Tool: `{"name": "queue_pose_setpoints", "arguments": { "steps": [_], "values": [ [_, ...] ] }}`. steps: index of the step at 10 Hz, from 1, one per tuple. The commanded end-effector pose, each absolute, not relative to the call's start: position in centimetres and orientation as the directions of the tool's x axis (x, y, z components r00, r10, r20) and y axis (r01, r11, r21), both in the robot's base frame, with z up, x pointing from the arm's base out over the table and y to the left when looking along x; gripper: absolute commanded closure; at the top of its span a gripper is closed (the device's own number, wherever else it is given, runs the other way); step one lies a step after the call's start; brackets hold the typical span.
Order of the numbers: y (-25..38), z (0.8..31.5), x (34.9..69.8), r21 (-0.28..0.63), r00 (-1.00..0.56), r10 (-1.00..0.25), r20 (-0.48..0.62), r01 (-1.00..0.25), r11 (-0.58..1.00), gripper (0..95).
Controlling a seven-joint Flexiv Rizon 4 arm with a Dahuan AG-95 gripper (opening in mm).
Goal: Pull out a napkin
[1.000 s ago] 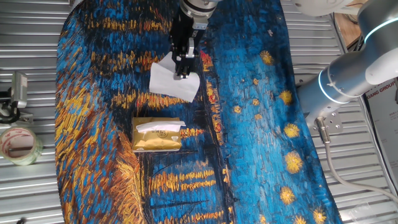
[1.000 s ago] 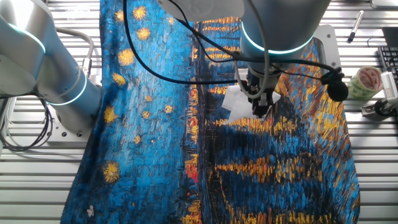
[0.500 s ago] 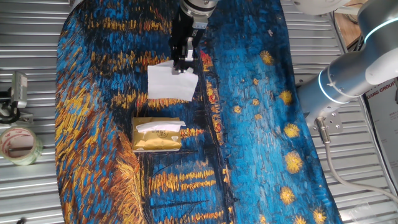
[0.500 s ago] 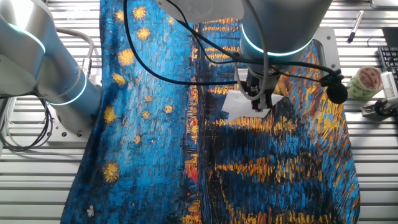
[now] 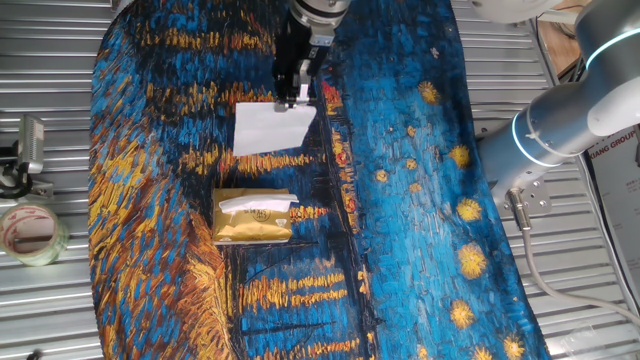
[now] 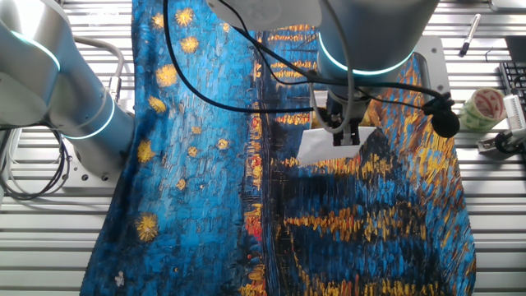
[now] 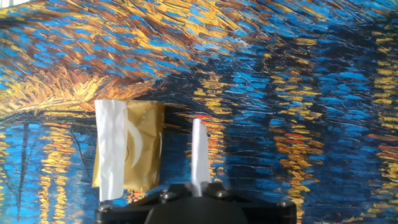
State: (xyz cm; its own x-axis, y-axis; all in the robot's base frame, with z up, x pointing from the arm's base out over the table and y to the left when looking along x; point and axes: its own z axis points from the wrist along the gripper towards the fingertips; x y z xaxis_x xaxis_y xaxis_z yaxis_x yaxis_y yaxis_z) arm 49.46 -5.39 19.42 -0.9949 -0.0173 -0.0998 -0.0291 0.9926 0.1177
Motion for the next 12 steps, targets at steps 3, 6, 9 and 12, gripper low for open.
{"name": "queue_pose_setpoints", "arguments": {
  "steps": [3,6,9,12],
  "values": [
    [-5.38,19.35,49.44,0.132,-0.994,-0.031,-0.109,-0.046,0.990,38.0],
    [-5.40,19.29,49.44,0.140,-0.993,-0.037,-0.111,-0.053,0.989,0.0],
    [-5.40,19.28,49.44,0.142,-0.994,-0.030,-0.109,-0.045,0.989,0.0],
    [-5.40,19.28,49.43,0.144,-0.993,-0.032,-0.110,-0.048,0.988,0.0]
  ]
}}
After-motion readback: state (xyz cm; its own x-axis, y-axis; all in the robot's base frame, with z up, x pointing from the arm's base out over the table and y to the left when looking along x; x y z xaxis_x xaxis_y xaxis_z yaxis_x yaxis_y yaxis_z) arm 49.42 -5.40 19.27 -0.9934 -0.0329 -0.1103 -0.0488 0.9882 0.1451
